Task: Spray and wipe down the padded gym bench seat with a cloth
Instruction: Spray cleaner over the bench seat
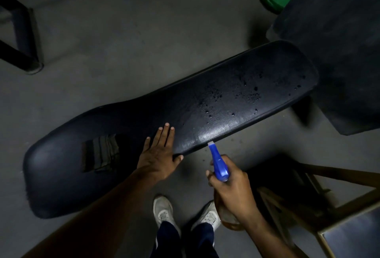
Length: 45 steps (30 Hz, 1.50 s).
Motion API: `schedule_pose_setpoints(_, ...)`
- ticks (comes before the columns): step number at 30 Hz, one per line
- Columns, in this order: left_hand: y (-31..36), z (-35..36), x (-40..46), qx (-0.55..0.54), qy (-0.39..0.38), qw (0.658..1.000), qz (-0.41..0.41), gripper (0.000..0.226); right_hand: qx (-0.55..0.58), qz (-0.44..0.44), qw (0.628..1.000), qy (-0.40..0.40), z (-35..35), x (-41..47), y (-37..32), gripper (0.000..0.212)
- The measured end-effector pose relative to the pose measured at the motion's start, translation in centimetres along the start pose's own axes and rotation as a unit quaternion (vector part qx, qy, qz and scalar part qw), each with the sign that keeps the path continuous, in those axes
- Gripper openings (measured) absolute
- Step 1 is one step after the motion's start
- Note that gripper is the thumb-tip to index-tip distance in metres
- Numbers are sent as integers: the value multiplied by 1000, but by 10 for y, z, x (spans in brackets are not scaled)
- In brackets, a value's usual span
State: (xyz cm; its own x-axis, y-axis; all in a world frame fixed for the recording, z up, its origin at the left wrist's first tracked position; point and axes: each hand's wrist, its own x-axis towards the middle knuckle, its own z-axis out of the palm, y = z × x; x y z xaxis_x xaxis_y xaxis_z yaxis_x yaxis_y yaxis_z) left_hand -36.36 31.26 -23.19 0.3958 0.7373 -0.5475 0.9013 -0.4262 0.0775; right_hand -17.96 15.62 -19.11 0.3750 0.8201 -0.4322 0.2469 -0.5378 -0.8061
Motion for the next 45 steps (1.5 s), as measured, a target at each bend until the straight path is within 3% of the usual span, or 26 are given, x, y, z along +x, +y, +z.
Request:
schedule_pose_setpoints(5,2,3,1,-28,9,1000,-4,96,-16,24,1000,-9,3,-11,4,20)
schedule_pose_setpoints(10,2,0,-2,-37,13,999,1,95,-3,87,995,51,-13,-18,15,19)
schedule_pose_setpoints(13,-3,0,-6,-31,10,999,8,95,-13,84,995,54,-13,-19,11,18)
schedule_pose_setpoints(16,-9,-1,-11,-30,5,1000,9,94,-16,72,996,42,-6,-13,-3,36)
schedule_pose_setpoints(23,-29,-2,-18,-34,-6,999,0,92,-57,27,998,19,29,6,-37,29)
schedule_pose_setpoints(27,-40,-5,-23,-42,-13,999,4,91,-14,36,998,58,40,14,-45,20)
schedule_pose_setpoints(30,-47,-7,-27,-56,-22,998,9,89,-1,47,995,91,39,16,-49,26)
schedule_pose_setpoints(35,-54,-4,-30,-75,-19,997,9,90,-20,31,999,36,47,14,-58,19)
schedule_pose_setpoints(38,-60,-1,-34,-82,-15,996,5,91,-55,20,998,-3,58,11,-59,34)
schedule_pose_setpoints(45,-73,-7,-44,-101,-7,995,5,91,-17,4,1000,13,77,5,-56,24)
